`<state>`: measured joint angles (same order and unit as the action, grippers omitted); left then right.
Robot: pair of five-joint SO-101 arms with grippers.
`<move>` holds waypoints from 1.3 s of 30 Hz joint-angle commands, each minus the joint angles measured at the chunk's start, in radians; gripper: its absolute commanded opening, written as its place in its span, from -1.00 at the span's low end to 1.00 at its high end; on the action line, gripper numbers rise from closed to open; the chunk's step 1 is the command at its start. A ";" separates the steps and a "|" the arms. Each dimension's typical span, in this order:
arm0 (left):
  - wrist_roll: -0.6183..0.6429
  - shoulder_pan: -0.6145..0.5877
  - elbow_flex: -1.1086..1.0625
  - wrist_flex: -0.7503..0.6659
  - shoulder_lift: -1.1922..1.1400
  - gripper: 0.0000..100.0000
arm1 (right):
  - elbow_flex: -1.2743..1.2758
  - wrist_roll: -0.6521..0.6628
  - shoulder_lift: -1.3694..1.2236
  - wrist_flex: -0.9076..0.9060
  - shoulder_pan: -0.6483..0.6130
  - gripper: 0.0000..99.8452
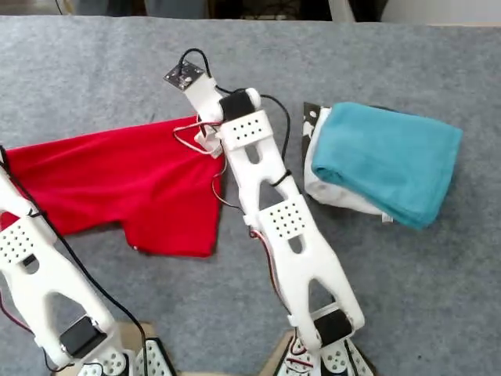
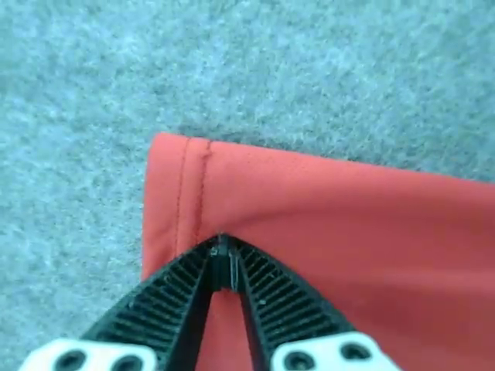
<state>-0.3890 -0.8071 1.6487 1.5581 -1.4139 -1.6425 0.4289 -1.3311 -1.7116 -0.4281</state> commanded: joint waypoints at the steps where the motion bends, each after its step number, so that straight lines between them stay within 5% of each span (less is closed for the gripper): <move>1: 0.008 -0.019 0.018 -0.012 0.058 -0.94 | -0.030 -0.002 0.160 -0.055 -0.054 -0.97; 8: 0.008 -0.027 0.019 0.114 0.215 -0.94 | 0.105 0.037 0.433 -0.057 -0.155 -0.97; 16: 0.069 -0.102 0.019 0.203 0.362 -0.94 | 0.802 0.287 0.816 -0.049 -0.347 -0.96; 20: 0.084 -0.171 0.018 0.203 0.397 -0.94 | 1.061 0.356 0.928 -0.008 -0.400 -0.68; 23: 0.084 -0.232 0.018 0.203 0.411 -0.94 | 1.219 0.387 0.951 0.051 -0.440 -0.54; 32: 0.086 -0.357 0.018 0.204 0.416 -0.94 | 1.549 0.348 0.949 0.347 -0.568 -0.54; 39: 0.086 -0.363 0.013 0.204 0.442 -0.94 | 1.647 0.348 0.874 0.471 -0.542 -0.54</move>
<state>-0.3122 -1.1630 1.6456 1.7561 -1.0457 0.0008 0.7879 -0.4457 -1.2712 -0.9866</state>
